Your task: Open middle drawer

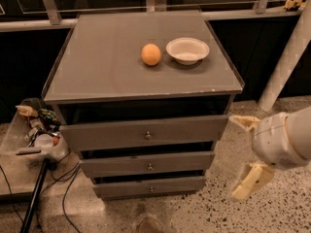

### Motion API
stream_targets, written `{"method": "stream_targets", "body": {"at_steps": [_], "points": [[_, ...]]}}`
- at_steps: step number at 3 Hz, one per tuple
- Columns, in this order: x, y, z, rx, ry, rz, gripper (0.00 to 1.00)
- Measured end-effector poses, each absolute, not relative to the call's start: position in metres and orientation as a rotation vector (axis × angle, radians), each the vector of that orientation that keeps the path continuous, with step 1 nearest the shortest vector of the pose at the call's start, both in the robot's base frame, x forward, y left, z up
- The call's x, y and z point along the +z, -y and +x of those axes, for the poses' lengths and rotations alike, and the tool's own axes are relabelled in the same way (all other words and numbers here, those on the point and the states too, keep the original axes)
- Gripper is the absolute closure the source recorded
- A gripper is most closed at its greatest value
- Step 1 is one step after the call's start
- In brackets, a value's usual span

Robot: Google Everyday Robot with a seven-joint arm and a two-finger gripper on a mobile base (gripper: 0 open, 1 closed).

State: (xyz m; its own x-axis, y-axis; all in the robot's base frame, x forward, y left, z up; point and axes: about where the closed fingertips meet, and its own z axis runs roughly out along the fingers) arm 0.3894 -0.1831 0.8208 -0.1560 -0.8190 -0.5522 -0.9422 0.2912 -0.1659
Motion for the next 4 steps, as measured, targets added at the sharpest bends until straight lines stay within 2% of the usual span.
{"method": "stream_targets", "body": {"at_steps": [2, 4], "points": [[0.749, 0.171, 0.41, 0.136, -2.149, -1.492, 0.0], [0.748, 0.174, 0.412, 0.132, -2.203, -1.433, 0.0]]}}
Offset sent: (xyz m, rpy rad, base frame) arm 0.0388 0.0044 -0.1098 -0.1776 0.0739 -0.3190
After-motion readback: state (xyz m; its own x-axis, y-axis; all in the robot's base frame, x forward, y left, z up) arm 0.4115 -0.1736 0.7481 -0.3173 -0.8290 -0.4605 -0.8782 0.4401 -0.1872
